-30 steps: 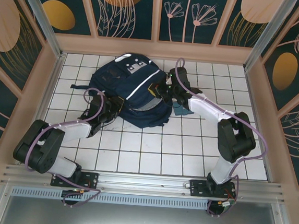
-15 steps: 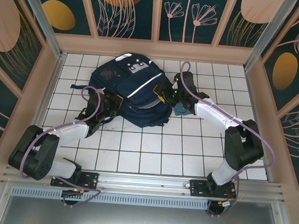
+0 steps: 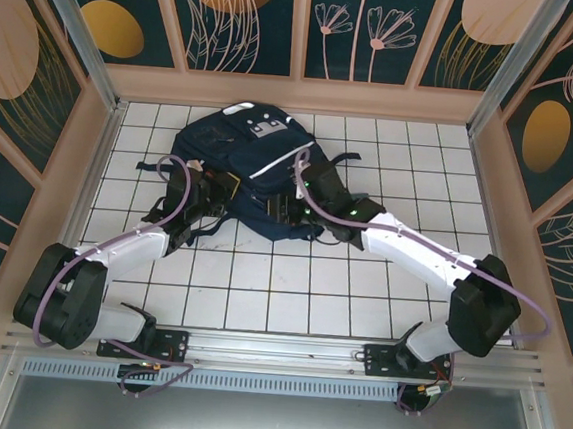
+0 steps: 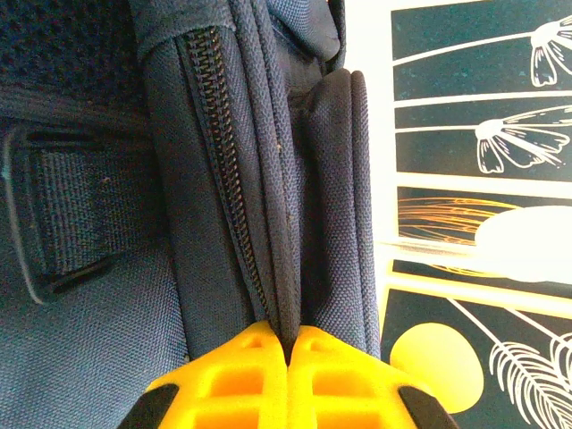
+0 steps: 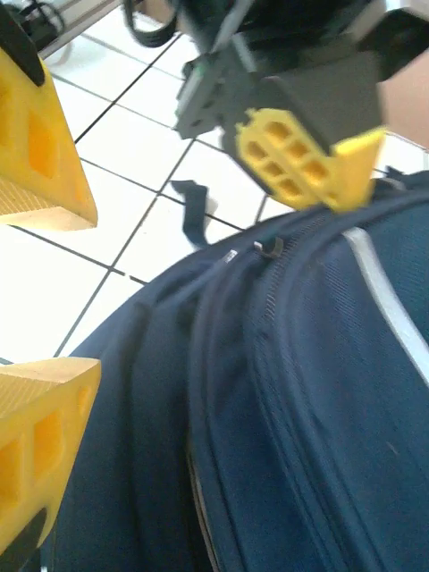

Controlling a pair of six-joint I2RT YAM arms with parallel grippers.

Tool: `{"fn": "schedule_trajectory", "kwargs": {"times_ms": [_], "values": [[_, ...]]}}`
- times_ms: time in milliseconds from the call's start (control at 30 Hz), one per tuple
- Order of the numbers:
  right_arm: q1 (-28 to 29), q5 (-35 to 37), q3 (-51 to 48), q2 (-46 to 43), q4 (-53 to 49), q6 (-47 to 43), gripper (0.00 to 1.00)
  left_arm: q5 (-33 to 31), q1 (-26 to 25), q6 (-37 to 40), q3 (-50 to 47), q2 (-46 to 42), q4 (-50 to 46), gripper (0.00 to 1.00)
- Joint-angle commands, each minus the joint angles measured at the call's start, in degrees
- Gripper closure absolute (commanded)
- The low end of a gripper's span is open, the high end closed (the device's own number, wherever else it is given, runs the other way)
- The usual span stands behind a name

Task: Pack the student bag

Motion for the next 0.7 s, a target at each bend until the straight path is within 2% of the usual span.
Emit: {"fn": "schedule_trajectory", "kwargs": {"times_ms": [0, 233, 467, 667], "values": [[1.8, 4.2, 3.4, 3.8, -3.0, -6.7, 0.59, 3.4, 0.0, 0.6, 3.4, -2.2, 4.5, 1.00], [2.2, 4.1, 7.0, 8.4, -0.5, -7.7, 0.59, 3.9, 0.0, 0.6, 3.2, -2.1, 4.5, 1.00], [2.2, 5.6, 11.1, 13.3, 0.8, -9.5, 0.64, 4.6, 0.0, 0.3, 3.0, -1.9, 4.8, 1.00], [2.0, 5.5, 12.7, 14.4, 1.8, -9.4, 0.74, 4.8, 0.0, 0.1, 2.0, -2.3, 5.3, 1.00]]}}
